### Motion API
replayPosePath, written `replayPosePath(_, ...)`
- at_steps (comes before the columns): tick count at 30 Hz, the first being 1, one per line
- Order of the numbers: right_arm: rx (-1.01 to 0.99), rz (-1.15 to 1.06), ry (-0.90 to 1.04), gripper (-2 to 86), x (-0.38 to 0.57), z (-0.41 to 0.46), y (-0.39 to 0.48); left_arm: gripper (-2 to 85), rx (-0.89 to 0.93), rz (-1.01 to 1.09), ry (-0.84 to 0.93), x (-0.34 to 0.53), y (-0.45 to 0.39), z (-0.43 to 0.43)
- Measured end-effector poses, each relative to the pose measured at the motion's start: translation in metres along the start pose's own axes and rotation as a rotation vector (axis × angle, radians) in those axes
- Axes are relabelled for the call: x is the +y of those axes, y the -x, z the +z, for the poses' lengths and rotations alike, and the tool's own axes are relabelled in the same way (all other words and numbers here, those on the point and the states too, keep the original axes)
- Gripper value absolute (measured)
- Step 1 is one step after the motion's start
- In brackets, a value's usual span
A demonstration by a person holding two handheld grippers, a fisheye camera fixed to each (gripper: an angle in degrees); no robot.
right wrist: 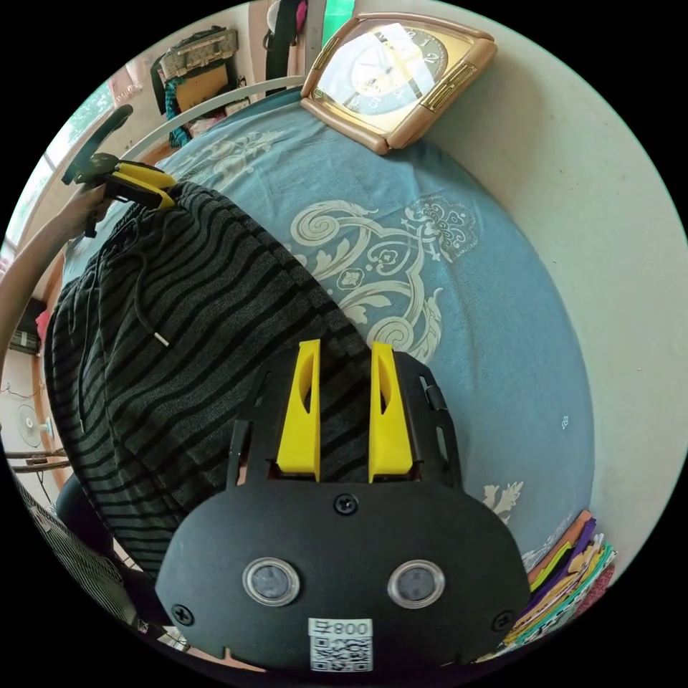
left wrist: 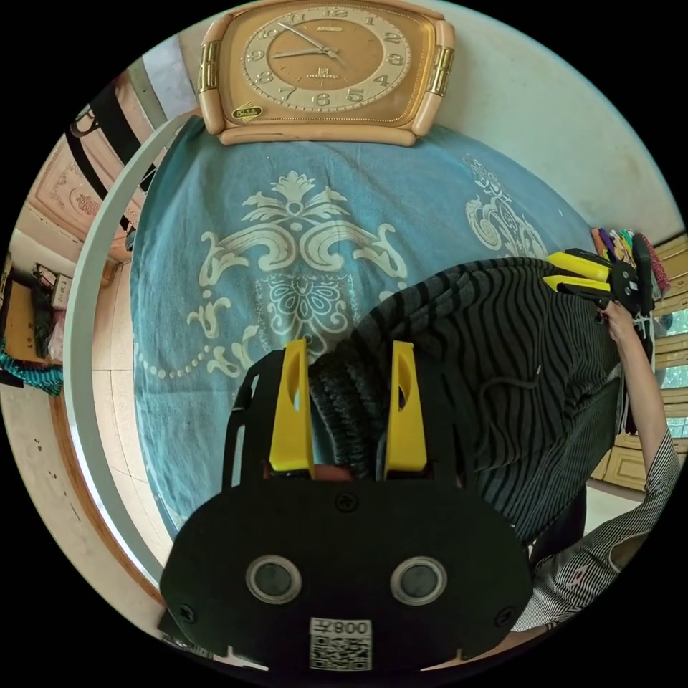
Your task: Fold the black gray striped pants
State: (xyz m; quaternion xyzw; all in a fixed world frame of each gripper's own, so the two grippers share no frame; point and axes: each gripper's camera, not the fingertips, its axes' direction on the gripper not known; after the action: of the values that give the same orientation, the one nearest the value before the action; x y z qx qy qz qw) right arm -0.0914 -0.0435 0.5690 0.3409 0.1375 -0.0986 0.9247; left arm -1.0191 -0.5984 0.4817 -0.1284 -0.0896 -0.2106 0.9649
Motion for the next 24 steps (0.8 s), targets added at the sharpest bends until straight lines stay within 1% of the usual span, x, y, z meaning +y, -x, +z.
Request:
replayPosePath(4, -0.05, 0.027, -0.01, 8.7, 0.005, -0.003, -0.003, 13.1, -0.026, 0.019, -0.012, -0.004, 0.01, -0.012)
replayPosePath(8, -0.03, 0.062, -0.017, 4.1, 0.015, -0.013, 0.0, 10.3, -0.039, 0.04, -0.012, -0.007, 0.015, -0.035)
replayPosePath(10, -0.032, 0.061, -0.004, 3.1, 0.018, -0.018, 0.002, 9.2, -0.05, 0.04, -0.016, -0.007, 0.018, -0.049)
replayPosePath(15, -0.053, 0.082, -0.005, 2.3, 0.029, -0.043, 0.006, 7.1, -0.085, 0.05, -0.059, 0.003, 0.024, -0.109)
replayPosePath(24, -0.073, 0.099, -0.108, 1.7, 0.089, -0.129, 0.04, 2.5, -0.12, 0.101, -0.123, 0.047, 0.024, -0.228)
